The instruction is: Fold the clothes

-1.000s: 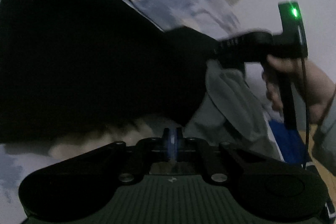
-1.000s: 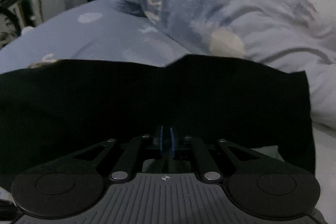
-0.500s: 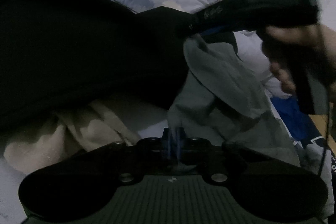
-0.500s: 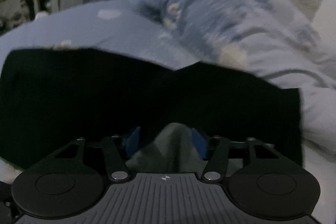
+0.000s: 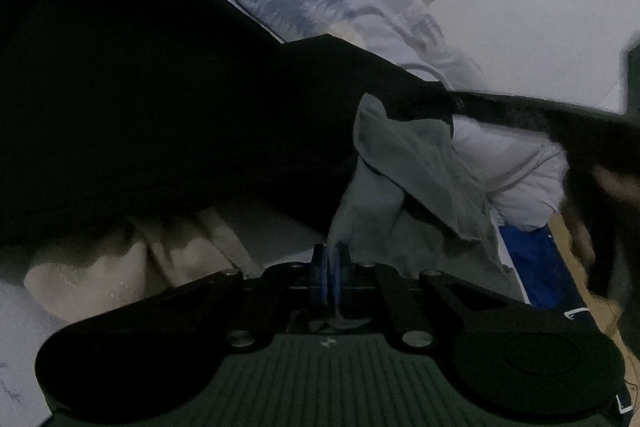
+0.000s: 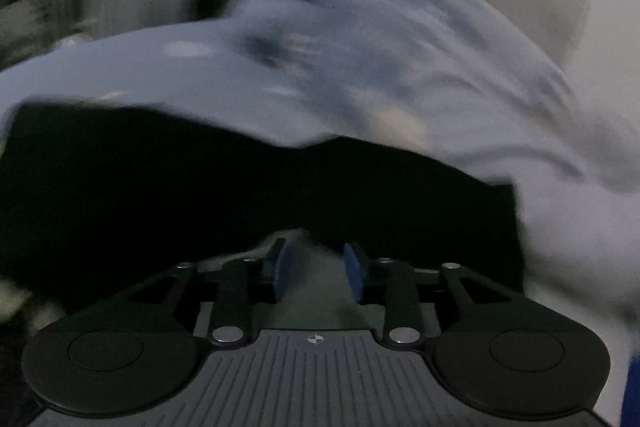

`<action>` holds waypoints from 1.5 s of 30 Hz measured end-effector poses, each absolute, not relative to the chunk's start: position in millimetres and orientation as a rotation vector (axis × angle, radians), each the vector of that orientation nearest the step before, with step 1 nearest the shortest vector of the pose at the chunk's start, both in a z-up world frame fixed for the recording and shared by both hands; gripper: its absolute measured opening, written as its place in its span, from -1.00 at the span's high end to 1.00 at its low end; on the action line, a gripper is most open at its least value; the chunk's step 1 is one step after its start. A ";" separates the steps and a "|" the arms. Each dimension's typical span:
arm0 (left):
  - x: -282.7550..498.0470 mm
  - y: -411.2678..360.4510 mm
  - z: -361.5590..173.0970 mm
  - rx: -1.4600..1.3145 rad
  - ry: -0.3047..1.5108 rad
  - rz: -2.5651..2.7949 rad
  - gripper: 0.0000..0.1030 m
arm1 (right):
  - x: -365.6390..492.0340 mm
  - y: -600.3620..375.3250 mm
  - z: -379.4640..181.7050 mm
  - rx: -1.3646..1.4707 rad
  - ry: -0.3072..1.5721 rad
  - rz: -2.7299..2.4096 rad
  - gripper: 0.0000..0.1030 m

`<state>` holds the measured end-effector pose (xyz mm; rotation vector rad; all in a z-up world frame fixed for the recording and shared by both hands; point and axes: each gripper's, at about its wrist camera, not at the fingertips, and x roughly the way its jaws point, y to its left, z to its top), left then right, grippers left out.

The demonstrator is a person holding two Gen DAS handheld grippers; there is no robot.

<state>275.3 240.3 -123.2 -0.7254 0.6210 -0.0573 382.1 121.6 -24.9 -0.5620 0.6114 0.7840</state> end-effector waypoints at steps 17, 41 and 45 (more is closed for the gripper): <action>284.7 201.7 -119.0 -0.611 0.591 -0.174 0.85 | 397.5 64.0 -63.1 -0.437 0.777 0.585 0.79; 273.5 200.7 -114.8 -0.617 0.583 -0.148 0.85 | 355.9 143.3 -65.4 -0.813 0.515 0.710 0.99; 267.4 222.3 -108.2 -0.694 0.547 -0.100 0.85 | 376.9 124.0 -28.7 -0.580 0.547 0.711 0.99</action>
